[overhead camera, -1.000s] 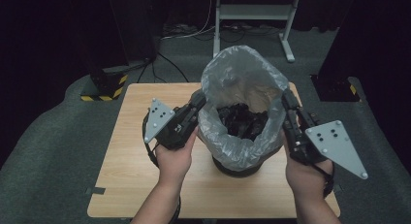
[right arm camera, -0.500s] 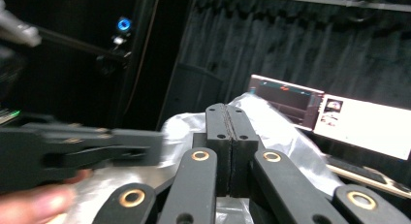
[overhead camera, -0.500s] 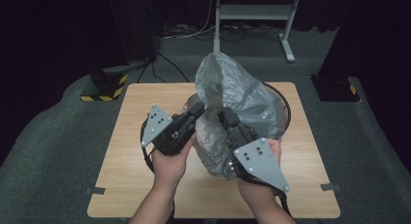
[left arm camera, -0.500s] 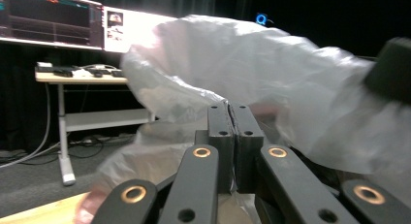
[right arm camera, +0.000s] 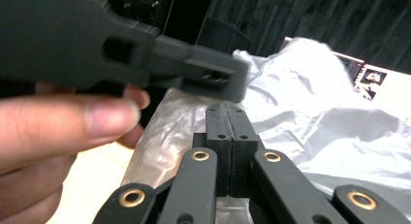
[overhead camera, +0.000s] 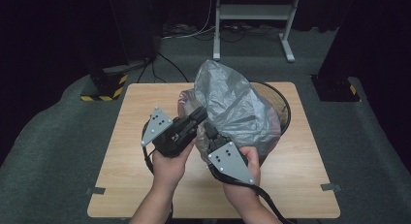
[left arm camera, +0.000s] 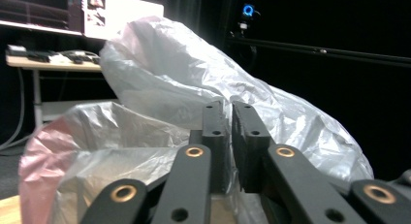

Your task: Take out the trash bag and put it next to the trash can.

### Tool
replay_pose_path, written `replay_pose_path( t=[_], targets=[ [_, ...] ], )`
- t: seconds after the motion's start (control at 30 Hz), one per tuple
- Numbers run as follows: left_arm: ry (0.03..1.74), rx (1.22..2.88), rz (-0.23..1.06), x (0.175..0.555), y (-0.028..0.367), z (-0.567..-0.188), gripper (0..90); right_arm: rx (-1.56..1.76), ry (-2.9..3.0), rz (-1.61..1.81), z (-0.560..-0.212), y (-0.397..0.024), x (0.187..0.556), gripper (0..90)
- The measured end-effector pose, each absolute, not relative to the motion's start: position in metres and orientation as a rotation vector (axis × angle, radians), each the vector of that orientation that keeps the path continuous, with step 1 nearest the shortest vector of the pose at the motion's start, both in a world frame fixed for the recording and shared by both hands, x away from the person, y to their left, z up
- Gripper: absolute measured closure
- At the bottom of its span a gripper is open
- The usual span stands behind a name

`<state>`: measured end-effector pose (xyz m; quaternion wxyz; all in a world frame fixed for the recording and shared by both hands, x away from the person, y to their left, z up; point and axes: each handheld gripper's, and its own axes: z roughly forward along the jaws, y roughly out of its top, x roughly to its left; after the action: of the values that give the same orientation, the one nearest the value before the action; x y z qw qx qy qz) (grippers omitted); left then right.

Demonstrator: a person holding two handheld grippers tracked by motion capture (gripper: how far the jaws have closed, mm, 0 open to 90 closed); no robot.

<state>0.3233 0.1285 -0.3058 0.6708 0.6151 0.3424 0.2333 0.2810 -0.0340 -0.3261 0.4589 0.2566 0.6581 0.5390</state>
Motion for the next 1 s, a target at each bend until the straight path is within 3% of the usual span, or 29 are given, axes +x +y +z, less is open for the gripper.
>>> replay_pose_path(
  t=[0.1,0.33,0.43,0.6,0.8,0.87,1.0],
  targets=[
    [0.780,1.386,0.513,0.326,0.128,-0.306,73.8,0.625,1.641,1.309,-0.332,-0.033,0.284,89.8],
    [0.869,1.384,0.578,0.331,0.125,-0.303,37.0,0.616,1.655,1.313,-0.333,-0.033,0.286,89.8],
    [0.873,1.395,0.569,0.335,0.125,-0.303,34.3,0.616,1.659,1.322,-0.333,-0.034,0.286,89.7],
    [0.850,1.453,0.514,0.340,0.120,-0.305,49.5,0.607,1.669,1.328,-0.333,-0.034,0.286,89.7],
    [0.856,1.454,0.486,0.344,0.122,-0.307,76.2,0.598,1.675,1.354,-0.330,-0.039,0.281,88.3],
    [0.864,1.440,0.499,0.345,0.123,-0.309,82.6,0.584,1.661,1.357,-0.326,-0.043,0.277,81.5],
    [0.874,1.430,0.518,0.345,0.123,-0.310,87.0,0.597,1.650,1.401,-0.315,-0.054,0.270,71.5]
  ],
)
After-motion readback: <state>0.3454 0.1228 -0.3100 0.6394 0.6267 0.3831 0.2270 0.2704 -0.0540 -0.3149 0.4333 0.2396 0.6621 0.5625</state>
